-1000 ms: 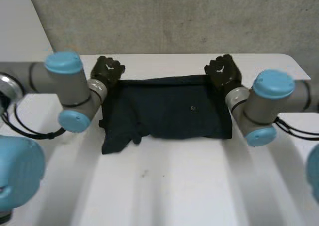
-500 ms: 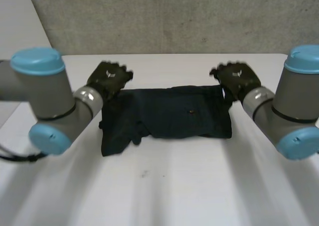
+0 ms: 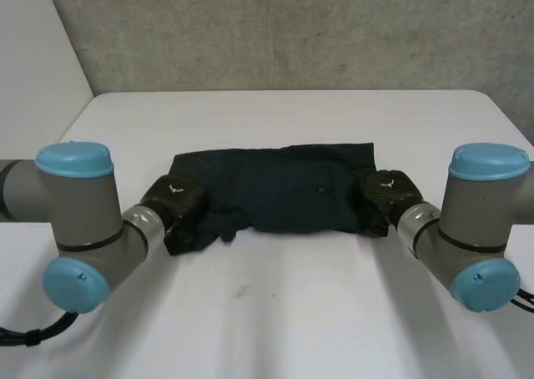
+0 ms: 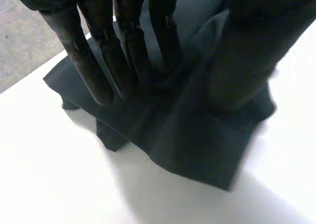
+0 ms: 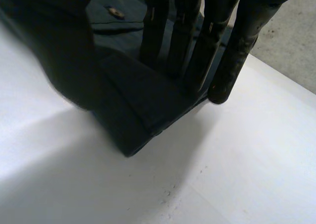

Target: Fold the shorts.

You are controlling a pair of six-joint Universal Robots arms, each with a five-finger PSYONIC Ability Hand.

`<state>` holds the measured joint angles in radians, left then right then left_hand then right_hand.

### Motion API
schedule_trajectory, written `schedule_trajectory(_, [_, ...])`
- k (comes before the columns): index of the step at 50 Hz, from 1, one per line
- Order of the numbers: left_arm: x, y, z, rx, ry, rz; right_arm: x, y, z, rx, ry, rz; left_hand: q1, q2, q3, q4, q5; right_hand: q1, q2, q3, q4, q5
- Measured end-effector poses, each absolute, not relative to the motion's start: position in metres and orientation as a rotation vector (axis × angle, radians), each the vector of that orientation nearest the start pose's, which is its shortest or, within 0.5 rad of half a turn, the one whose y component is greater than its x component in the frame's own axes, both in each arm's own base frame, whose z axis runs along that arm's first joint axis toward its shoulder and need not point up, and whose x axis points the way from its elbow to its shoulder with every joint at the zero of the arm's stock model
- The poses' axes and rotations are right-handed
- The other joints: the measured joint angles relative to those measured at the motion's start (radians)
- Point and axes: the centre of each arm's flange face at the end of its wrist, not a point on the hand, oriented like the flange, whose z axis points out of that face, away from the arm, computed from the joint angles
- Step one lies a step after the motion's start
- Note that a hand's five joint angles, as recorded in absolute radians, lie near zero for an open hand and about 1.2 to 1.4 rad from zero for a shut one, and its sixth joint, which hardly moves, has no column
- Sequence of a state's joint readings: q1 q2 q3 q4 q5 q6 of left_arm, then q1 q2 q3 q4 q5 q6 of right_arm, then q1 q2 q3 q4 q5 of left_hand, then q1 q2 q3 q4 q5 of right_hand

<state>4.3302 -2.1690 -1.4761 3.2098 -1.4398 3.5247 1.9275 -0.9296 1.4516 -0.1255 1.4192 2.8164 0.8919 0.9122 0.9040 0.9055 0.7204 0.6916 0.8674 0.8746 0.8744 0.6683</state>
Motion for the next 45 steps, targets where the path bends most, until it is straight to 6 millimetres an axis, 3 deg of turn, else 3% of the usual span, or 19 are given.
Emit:
schedule_trajectory(6, [-0.272,-0.306,0.138,1.109,2.405,-1.811,0.268,-0.311,0.126,-0.944,2.314,-1.692,0.081,0.084,0.085,0.086,0.087,0.139,0.203,0.185,0.207,0.171])
schedule_trajectory(14, [-0.263,-0.321,0.141,1.12,2.281,-1.825,0.267,-0.312,0.127,-0.931,2.328,-1.718,0.049,0.03,0.039,0.037,0.049,0.139,0.16,0.156,0.157,0.167])
schedule_trajectory(21, [-0.264,-0.311,0.139,1.211,2.23,-1.784,0.267,-0.313,0.124,-0.936,2.336,-1.712,-0.358,-0.363,-0.345,-0.352,-0.344,0.14,0.086,0.076,0.078,0.115])
schedule_trajectory(25, [-0.269,-0.303,0.141,1.239,2.218,-1.787,0.267,-0.313,0.122,-0.946,2.34,-1.708,-0.442,-0.455,-0.442,-0.454,-0.447,0.192,0.255,0.233,0.248,0.228])
schedule_trajectory(33, [-0.266,-0.291,0.176,1.199,2.167,-1.881,0.259,-0.306,0.132,-1.061,2.356,-1.72,-0.606,-0.634,-0.621,-0.629,-0.626,0.217,0.304,0.283,0.315,0.256])
schedule_trajectory(38, [-0.255,-0.287,0.205,1.121,2.134,-1.966,0.237,-0.303,0.152,-1.14,2.395,-1.776,-0.647,-0.681,-0.66,-0.672,-0.665,0.229,0.303,0.287,0.315,0.256])
schedule_trajectory(40, [-0.248,-0.284,0.22,1.06,2.133,-2.014,0.219,-0.306,0.163,-1.202,2.427,-1.83,-0.647,-0.686,-0.66,-0.676,-0.665,0.25,0.304,0.289,0.315,0.256])
schedule_trajectory(45, [-0.24,-0.28,0.233,0.991,2.157,-2.073,0.202,-0.312,0.175,-1.345,2.445,-1.91,-0.647,-0.691,-0.66,-0.678,-0.672,0.265,0.304,0.292,0.316,0.256])
